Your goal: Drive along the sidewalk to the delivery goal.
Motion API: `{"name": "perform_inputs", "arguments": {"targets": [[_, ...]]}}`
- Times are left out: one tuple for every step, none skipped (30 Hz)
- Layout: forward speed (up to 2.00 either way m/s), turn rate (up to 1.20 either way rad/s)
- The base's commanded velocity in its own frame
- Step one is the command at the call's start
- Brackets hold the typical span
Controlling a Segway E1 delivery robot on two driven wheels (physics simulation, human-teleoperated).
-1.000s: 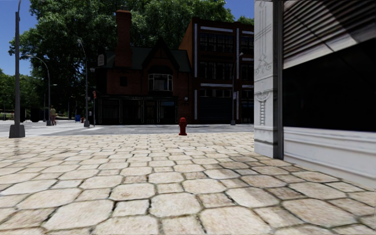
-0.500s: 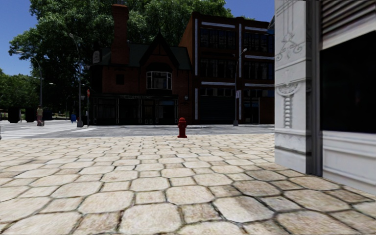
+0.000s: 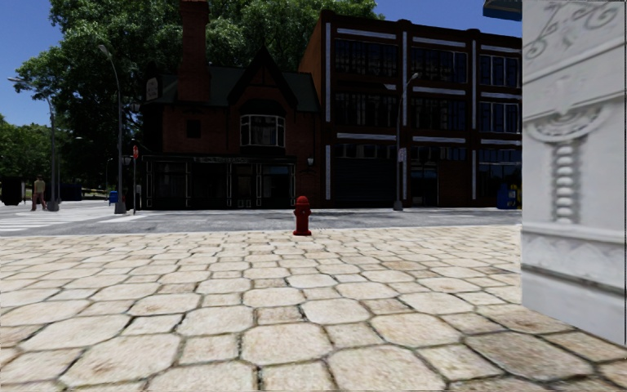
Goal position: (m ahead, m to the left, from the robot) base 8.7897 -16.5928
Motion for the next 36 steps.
{"name": "perform_inputs", "arguments": {"targets": [[2.0, 0.0], [2.0, 0.0], [2.0, 0.0], [2.0, 0.0], [2.0, 0.0], [2.0, 0.0], [2.0, 0.0], [2.0, 0.0], [2.0, 0.0], [2.0, -0.06], [1.95, -0.2], [1.75, -0.29], [1.62, -0.35], [1.62, -0.35], [1.53, -0.47], [1.41, -0.56], [1.35, -0.59], [1.34, -0.6], [1.34, -0.6], [1.33, -0.6], [1.33, -0.6], [1.33, -0.6], [1.33, -0.6], [1.33, -0.6], [1.33, -0.6], [1.33, -0.6], [1.33, -0.6], [1.33, -0.6], [1.33, -0.6], [1.33, -0.6], [1.33, -0.6], [1.33, -0.6], [1.33, -0.6], [1.33, -0.6], [1.33, -0.6], [1.34, -0.6]]}}
